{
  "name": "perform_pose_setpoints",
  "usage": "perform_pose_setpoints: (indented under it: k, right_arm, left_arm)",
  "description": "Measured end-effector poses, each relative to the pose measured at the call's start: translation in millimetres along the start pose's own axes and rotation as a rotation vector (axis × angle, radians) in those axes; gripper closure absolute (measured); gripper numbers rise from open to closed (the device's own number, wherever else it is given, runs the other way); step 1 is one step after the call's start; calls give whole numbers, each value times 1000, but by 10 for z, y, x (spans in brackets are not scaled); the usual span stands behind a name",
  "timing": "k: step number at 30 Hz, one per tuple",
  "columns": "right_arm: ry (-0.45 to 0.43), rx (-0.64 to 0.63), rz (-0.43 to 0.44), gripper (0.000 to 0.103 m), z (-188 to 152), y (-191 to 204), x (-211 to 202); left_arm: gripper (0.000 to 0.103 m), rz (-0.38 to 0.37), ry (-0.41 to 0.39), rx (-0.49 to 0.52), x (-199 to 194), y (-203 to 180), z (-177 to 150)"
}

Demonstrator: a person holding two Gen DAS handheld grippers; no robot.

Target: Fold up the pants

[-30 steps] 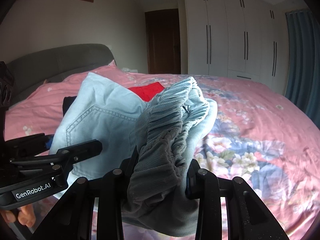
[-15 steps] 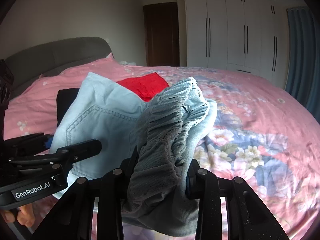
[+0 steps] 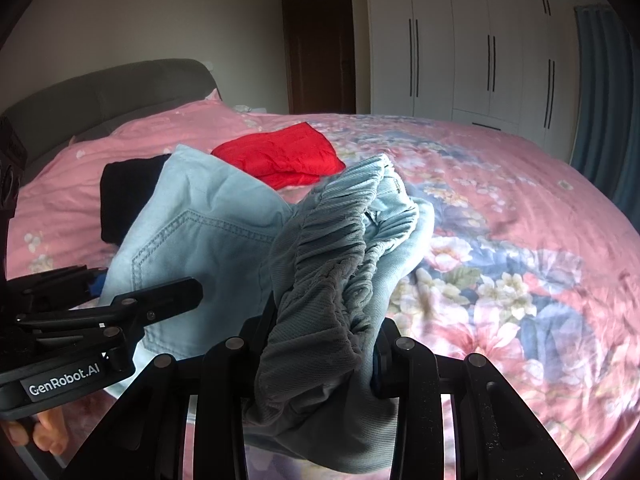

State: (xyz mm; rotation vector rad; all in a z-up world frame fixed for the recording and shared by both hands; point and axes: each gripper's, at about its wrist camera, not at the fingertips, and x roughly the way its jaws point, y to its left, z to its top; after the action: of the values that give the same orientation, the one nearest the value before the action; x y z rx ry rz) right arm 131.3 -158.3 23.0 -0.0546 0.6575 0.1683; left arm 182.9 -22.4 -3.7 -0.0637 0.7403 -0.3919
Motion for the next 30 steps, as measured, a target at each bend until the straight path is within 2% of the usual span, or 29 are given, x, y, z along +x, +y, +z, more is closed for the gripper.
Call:
perform_pose_setpoints:
  k: [19, 30]
  right_arm:
    - [102, 23, -14, 66, -169, -38, 311]
    - [122, 33, -13, 66, -214, -64, 383]
  left_arm:
    - [62, 17, 67, -14, 328, 123, -95]
    - [62, 63, 84, -9, 435, 188, -144]
